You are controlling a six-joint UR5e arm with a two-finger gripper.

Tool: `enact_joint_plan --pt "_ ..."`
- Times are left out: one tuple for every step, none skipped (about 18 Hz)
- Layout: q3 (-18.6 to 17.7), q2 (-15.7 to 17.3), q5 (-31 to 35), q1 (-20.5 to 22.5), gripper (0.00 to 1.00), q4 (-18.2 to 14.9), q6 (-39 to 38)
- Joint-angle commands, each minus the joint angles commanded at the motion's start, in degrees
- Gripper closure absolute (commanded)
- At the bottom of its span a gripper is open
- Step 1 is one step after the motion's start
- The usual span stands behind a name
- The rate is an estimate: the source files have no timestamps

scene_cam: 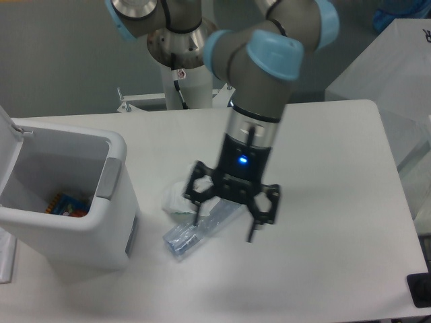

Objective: Open the trash can

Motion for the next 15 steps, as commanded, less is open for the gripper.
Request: enact_joint_plan --pt "0.2 -1.5 0.0 0.6 0.00 0.1 1.3" --pt "0.5 -2.1 0.4 1.0 0.00 0.0 2.2" --pt "0.5 -2.6 2.2 1.7 0.00 0.1 2.9" --pt "0.8 -3.5 4.8 2.1 0.00 0.1 3.6" --pt "1.4 -3.8 6.6 2.4 0.00 0.0 4.4" --pt "2.1 -4.3 7.2 2.5 0.00 -0.3 5.5" --pt "2.1 -4.5 7.3 2.6 0.00 -0.4 7.6" --pt "1.6 -4.5 7.3 2.6 0.00 -0.4 11.3" --pt "1.1 -4.4 7.6 2.6 0.00 -0.4 16.3" --pt "0.6 -4.4 8.2 2.6 0.00 -0.5 20.7" --pt "0.0 -4.4 9.8 2.6 0.00 -0.6 24.4" --pt "-1.0 -4.3 12.2 2.6 0.00 -0.7 27.7" --pt "-1.5 -4.3 14.7 2.6 0.00 -0.8 30.3" --pt "-1.7 -4.2 16.7 2.6 0.00 -1.1 31.9" --pt "-1.8 -4.2 17.6 2.6 0.00 -1.1 32.3"
